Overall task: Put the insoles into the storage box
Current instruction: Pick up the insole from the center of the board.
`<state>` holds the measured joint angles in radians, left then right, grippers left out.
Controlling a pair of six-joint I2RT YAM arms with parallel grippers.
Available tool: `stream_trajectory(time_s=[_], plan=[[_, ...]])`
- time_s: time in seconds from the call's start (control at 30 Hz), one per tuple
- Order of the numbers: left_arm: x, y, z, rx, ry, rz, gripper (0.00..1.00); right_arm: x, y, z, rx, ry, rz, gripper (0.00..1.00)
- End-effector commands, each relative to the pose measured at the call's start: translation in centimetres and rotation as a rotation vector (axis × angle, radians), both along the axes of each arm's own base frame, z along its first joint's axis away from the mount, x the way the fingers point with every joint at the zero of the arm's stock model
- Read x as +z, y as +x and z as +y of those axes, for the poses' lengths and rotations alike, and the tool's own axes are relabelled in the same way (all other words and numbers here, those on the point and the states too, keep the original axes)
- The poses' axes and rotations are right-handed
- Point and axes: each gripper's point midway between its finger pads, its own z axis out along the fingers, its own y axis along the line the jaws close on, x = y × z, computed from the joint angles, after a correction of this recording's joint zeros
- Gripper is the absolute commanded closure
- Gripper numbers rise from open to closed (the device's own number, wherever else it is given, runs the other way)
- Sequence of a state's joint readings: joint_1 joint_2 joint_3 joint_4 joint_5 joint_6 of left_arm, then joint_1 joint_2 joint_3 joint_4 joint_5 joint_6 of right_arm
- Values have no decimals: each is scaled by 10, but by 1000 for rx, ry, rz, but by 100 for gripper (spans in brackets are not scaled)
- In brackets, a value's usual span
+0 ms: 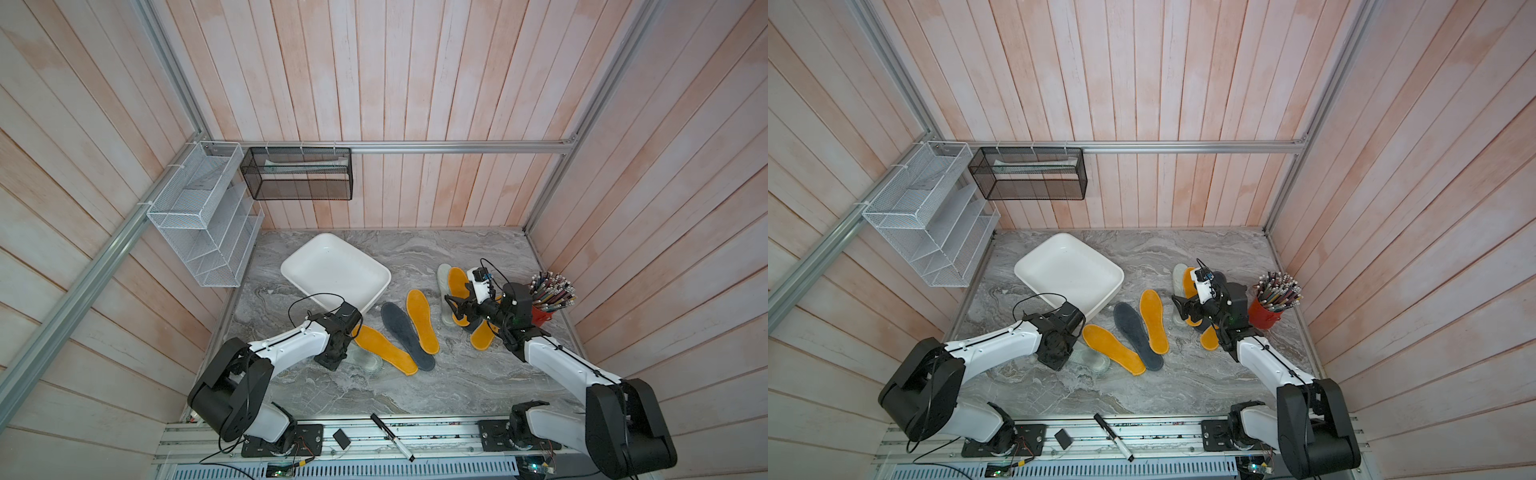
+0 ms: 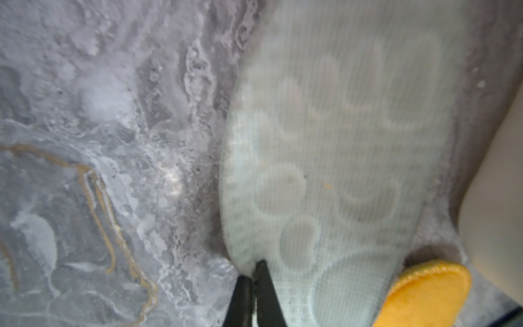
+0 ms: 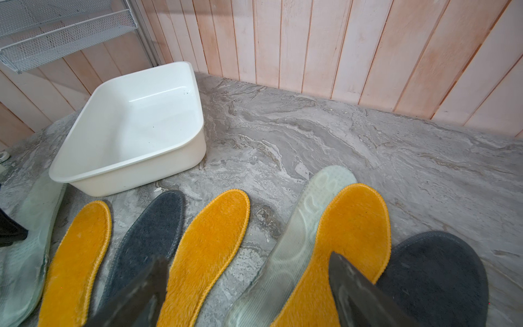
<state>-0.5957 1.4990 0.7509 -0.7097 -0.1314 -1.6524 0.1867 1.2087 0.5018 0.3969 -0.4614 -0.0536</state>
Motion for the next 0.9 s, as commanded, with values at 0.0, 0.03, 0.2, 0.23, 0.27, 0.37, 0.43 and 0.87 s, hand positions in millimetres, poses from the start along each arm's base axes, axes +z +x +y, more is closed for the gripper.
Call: stream_trajectory(time_s=[0.0, 0.03, 0.2, 0.23, 0.27, 0.37, 0.43, 0.87], plan=[[-42, -27, 0, -3, -31, 118, 100, 1, -1, 0, -4, -10, -13, 10], [-42, -28, 2, 1, -29, 118, 100, 1, -1, 0, -5, -10, -13, 11], [-33, -33, 8, 13, -22, 105, 100, 1, 0, 0, -4, -10, -14, 11], [-29, -33, 9, 9, -16, 103, 100, 2, 0, 0, -5, -9, -13, 11], [-24, -33, 12, 9, -4, 99, 100, 1, 1, 0, -5, -9, -11, 11], [-8, -32, 18, 5, 24, 76, 100, 2, 1, 0, -6, -11, -14, 10], [0, -33, 22, 4, 33, 65, 100, 1, 1, 0, -7, -13, -11, 10], [34, -44, 39, 41, 55, 26, 100, 2, 5, 1, -3, -3, -8, 11]])
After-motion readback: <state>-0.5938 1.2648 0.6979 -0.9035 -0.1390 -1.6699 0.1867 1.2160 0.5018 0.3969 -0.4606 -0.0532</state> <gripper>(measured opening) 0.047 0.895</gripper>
